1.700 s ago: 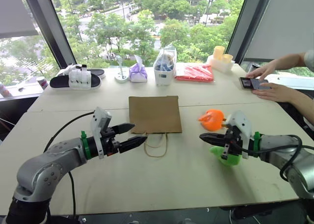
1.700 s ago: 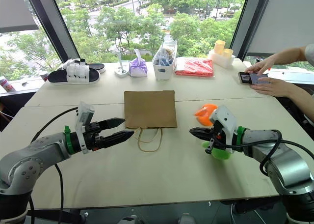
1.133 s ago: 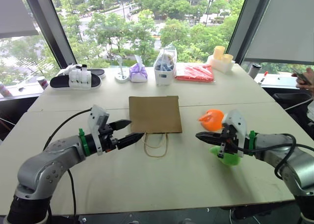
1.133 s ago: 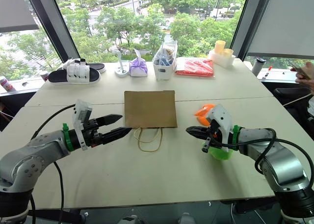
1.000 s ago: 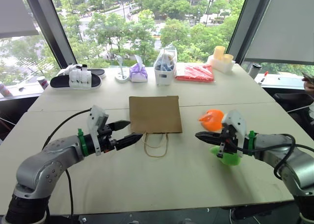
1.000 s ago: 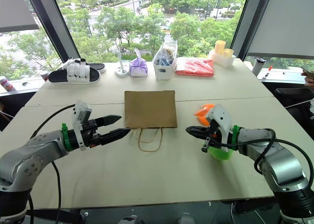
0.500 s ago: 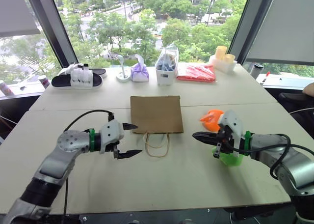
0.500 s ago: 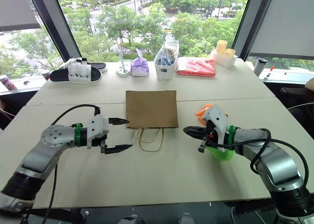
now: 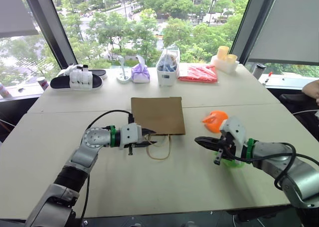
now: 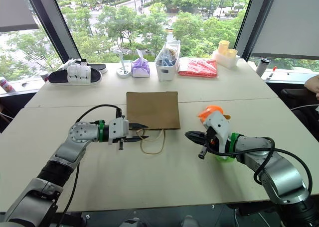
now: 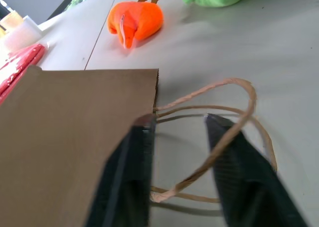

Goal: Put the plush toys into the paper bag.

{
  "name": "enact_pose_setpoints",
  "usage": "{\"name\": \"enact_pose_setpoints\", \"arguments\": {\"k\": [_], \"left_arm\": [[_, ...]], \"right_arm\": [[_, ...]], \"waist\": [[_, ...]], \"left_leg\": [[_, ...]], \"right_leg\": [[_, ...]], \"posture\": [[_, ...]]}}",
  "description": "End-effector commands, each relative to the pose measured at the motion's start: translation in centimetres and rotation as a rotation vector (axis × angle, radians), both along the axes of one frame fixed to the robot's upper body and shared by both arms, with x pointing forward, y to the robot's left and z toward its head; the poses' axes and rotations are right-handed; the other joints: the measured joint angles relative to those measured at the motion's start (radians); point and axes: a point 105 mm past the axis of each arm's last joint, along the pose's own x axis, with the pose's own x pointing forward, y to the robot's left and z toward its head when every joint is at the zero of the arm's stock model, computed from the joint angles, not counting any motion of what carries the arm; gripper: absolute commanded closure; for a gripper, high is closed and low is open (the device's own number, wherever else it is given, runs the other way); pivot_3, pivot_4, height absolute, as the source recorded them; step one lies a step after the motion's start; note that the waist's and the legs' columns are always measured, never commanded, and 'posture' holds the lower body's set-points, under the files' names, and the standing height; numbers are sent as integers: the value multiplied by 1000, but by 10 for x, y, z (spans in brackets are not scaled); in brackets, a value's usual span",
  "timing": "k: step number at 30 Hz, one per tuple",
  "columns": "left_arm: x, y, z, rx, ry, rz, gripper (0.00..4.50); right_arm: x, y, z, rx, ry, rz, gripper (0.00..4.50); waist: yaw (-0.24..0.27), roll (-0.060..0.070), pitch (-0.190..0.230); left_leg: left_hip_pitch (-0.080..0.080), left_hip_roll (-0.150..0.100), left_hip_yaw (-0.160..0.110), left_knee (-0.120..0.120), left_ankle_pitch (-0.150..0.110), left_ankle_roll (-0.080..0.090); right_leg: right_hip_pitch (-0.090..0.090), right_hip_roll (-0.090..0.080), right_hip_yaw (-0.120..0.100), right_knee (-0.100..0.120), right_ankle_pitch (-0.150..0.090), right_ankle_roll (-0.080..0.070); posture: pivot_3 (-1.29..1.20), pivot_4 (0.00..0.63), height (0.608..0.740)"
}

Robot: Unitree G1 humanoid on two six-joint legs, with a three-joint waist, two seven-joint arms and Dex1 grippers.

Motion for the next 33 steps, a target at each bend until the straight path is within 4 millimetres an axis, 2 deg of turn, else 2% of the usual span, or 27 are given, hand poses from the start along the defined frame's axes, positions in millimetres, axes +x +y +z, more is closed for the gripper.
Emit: {"name": "enact_pose_setpoints", "arguments": {"k": [1, 6, 10, 18, 21, 25, 27, 30, 33], "left_arm": [[-2, 1, 24, -65, -18, -14, 4437], [3, -2, 60, -215, 56, 23, 4437], [7, -10, 92, -344, 111, 37, 4437], [-9, -20, 103, -392, 202, -1, 4437], [-14, -21, 115, -459, 243, 0, 4437], [-6, -19, 149, -653, 273, 60, 4437], [3, -13, 177, -785, 261, 108, 4437], [10, -3, 208, -906, 233, 158, 4437], [9, 2, 225, -961, 215, 163, 4437]], "right_arm": [[-3, 4, 7, 14, -40, -2, 4500], [9, 16, -8, 45, -35, -84, 4500], [31, 44, -28, 96, -8, -183, 4500], [76, 81, -33, 205, -66, -405, 4500], [99, 97, -48, 174, -48, -473, 4500], [110, 113, -66, 113, -26, -471, 4500], [110, 118, -69, 103, -23, -447, 4500], [109, 119, -74, 82, -26, -422, 4500], [108, 116, -78, 66, -21, -418, 4500]], "waist": [[0, 0, 0], [-4, 0, 0], [-12, 0, 0], [-29, 0, 0], [-31, 1, 0], [-27, 1, 0], [-27, 0, 0], [-30, 0, 0], [-37, 1, -1]], "left_leg": [[0, 0, 0, 0, 0, 0], [0, 0, -1, 1, 0, 0], [2, 0, -1, 2, 1, -1], [3, 0, -2, -1, 1, -2], [3, 0, -1, -1, 1, -2], [3, 0, -3, -1, 2, -3], [3, 0, -3, -1, 2, -3], [3, -1, -3, 0, 2, -3], [4, 0, -2, -2, 2, -3]], "right_leg": [[0, 0, 0, 0, 0, 0], [0, 0, 0, 3, 0, 0], [0, 1, 0, 5, 0, 0], [-2, 1, 1, 7, 0, 0], [-2, 1, 1, 7, 0, -1], [-2, 1, 0, 7, 1, -2], [-2, 1, 0, 7, 1, -2], [-2, 1, 0, 7, 1, -1], [-2, 1, 1, 7, 1, -1]], "posture": [[0, 150, 740], [0, 150, 740], [0, 150, 740], [0, 150, 740], [0, 150, 740], [0, 150, 740], [0, 150, 740], [0, 150, 740], [0, 150, 740]]}}
